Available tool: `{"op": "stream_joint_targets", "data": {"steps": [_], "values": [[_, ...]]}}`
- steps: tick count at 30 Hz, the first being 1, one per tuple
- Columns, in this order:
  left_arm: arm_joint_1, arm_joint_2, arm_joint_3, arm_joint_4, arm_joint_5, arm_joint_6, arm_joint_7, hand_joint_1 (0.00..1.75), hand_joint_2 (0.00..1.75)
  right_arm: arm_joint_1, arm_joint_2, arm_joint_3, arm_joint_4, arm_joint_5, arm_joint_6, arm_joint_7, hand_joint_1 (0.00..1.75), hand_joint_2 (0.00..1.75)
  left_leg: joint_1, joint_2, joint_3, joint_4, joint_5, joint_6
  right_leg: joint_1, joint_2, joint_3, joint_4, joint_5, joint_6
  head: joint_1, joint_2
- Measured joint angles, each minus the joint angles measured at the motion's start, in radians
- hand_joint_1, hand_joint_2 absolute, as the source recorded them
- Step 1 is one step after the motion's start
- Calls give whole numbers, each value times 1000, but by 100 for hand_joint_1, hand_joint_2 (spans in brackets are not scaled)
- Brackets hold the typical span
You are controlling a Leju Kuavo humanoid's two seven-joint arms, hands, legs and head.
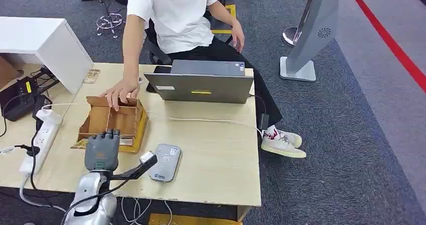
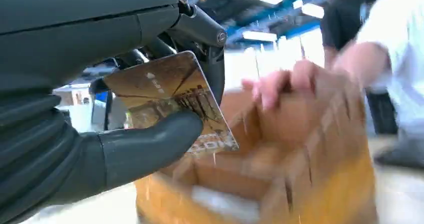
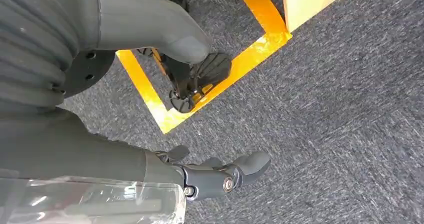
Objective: Pass the card to the sensor for recognition and then transmit it.
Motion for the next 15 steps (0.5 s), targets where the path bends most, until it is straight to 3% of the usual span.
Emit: {"op": "stream_joint_targets", "data": {"steps": [5,9,11,15], "values": [[-15,-3,-3,-175,35,-30,0,175,175,2,0,-10,0,0,0,0,0,175,0,0,0,0,0,0,0,0,0,0,0,0,0,0],[-57,-2,-3,-258,41,-57,12,175,175,2,0,-14,0,2,0,-5,0,175,0,0,0,0,1,0,0,0,0,0,1,0,0,0],[-76,2,-3,-295,35,-34,15,175,175,-5,1,-14,-6,17,0,-55,0,175,0,0,-1,0,2,0,0,0,0,0,2,0,-1,0],[-138,10,-3,-401,30,-128,44,175,175,-71,2,-15,-23,5,0,-17,0,175,0,1,-1,0,4,0,0,1,-1,0,4,0,0,0]]}}
